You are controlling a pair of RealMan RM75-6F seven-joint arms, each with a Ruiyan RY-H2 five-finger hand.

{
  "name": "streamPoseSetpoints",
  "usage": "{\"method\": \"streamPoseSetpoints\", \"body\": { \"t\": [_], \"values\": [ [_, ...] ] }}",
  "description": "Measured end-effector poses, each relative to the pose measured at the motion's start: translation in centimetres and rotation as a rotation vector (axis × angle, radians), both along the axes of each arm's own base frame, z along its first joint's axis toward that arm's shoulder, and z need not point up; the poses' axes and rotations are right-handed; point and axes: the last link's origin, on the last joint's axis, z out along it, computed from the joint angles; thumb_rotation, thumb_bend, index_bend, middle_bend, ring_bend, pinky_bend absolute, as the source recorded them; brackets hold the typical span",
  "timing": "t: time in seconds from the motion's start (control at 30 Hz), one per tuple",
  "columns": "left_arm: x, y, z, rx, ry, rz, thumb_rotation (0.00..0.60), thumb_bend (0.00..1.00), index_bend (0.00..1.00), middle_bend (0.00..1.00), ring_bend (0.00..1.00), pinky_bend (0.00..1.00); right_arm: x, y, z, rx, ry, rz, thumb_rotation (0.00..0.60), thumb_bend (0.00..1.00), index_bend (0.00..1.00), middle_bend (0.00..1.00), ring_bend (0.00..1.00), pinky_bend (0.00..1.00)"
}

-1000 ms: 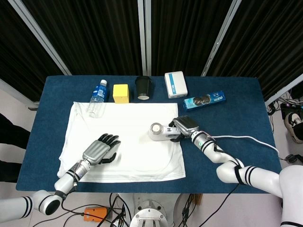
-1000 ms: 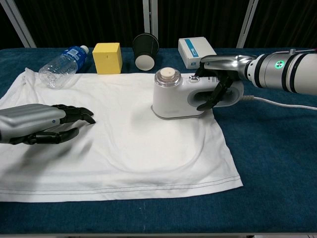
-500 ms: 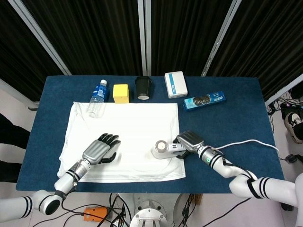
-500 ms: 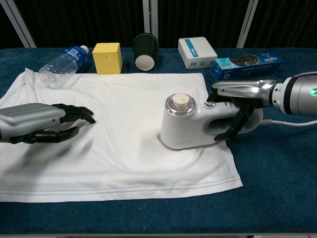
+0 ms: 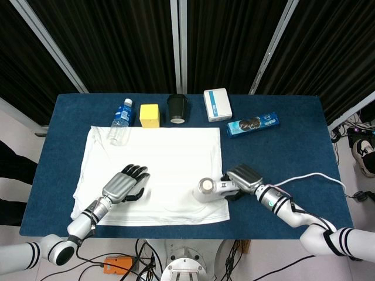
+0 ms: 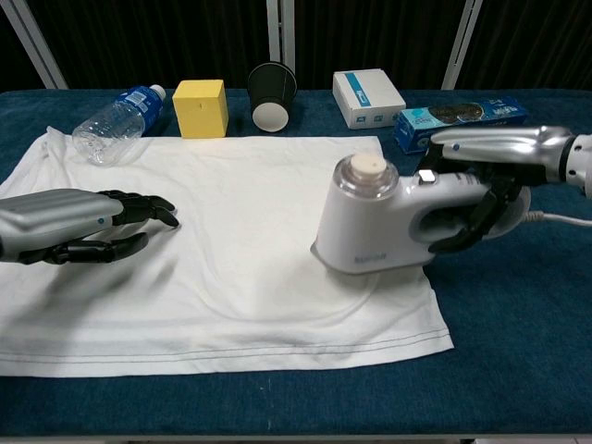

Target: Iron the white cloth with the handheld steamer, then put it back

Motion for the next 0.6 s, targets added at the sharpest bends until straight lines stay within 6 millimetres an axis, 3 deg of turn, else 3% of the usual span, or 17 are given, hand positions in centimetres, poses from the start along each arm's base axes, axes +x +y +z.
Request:
{"method": "streamPoseSetpoints", "body": {
  "t": [0.17,0.3,0.43,0.6],
  "values": [
    [0.0,0.0,0.0,0.002,0.002,-0.002,0.0,0.42,0.11,0.03,0.0,0.0,-0.6,-3.7,0.4,-0.083,0.013,-0.065,0.6,0.35,1.0,0.94,0.97,0.62],
    [0.1,0.0,0.0,0.002,0.001,-0.002,0.0,0.42,0.11,0.03,0.0,0.0,-0.9,-6.2,-0.6,-0.112,0.043,-0.113,0.6,0.35,1.0,0.94,0.97,0.61],
    [0.1,0.0,0.0,0.003,0.001,-0.003,0.0,0.42,0.11,0.03,0.0,0.0,-0.9,-7.2,-2.0,-0.097,0.079,-0.136,0.6,0.35,1.0,0.94,0.97,0.61],
    [0.1,0.0,0.0,0.005,-0.001,-0.004,0.0,0.42,0.11,0.03,0.0,0.0,-1.2,-6.3,-2.5,-0.072,0.104,-0.116,0.6,0.35,1.0,0.94,0.97,0.61]
  ]
}}
